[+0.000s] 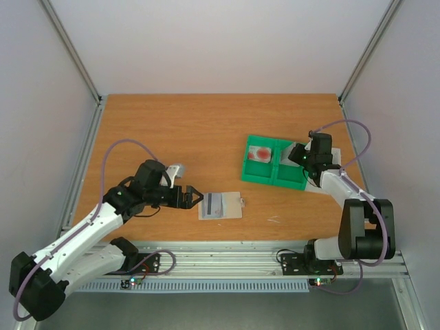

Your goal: Take the credit cards out of the card holder

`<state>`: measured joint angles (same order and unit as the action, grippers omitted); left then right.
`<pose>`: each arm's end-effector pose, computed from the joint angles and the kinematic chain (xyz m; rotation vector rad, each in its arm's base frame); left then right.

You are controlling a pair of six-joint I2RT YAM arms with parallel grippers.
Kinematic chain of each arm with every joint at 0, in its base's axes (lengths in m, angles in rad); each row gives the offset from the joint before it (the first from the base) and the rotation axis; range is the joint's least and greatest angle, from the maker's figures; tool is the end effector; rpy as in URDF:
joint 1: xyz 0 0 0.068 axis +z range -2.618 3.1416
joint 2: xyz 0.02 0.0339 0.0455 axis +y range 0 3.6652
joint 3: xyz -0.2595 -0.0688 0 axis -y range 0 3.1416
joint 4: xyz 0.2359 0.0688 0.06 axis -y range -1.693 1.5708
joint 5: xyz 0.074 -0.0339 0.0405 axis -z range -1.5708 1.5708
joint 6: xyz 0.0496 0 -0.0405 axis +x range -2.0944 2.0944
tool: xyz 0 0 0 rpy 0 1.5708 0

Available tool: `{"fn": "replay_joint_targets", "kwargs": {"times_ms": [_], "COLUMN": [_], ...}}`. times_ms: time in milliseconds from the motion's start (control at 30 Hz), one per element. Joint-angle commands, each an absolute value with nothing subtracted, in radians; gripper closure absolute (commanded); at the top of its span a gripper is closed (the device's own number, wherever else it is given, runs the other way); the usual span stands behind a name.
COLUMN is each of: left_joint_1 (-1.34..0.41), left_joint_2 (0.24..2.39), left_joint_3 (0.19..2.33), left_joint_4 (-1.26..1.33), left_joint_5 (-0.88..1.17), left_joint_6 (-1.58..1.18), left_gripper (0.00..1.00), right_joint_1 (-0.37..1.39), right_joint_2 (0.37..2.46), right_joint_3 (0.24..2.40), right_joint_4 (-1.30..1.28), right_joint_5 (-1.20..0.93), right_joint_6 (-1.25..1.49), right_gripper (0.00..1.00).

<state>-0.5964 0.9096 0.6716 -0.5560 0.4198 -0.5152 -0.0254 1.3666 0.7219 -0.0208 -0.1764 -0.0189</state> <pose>0.1439 -0.1221 0.2359 0.3209 2.5020 -0.9973 0.2887 0.0014 0.1980 -0.0886 2.2280 0.1729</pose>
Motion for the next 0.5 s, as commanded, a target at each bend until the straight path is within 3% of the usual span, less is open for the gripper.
{"fn": "replay_joint_targets", "kwargs": {"times_ms": [0, 467], "left_joint_1": [-0.600, -0.600], "left_joint_2": [0.887, 0.887], "left_joint_3": [0.697, 0.697], "left_joint_4": [-0.560, -0.560], "left_joint_5": [0.402, 0.406], "left_joint_6": [-0.513, -0.522], "left_gripper": [0.01, 0.01], "right_joint_1": [-0.028, -0.028], "right_joint_2": [1.415, 1.494], "right_joint_3": [0.702, 0.719], "right_joint_4": [0.092, 0.097], "right_joint_5": [-0.183, -0.144], "right_joint_6": [-0.006, -0.008], "right_gripper": [0.99, 0.91]}}
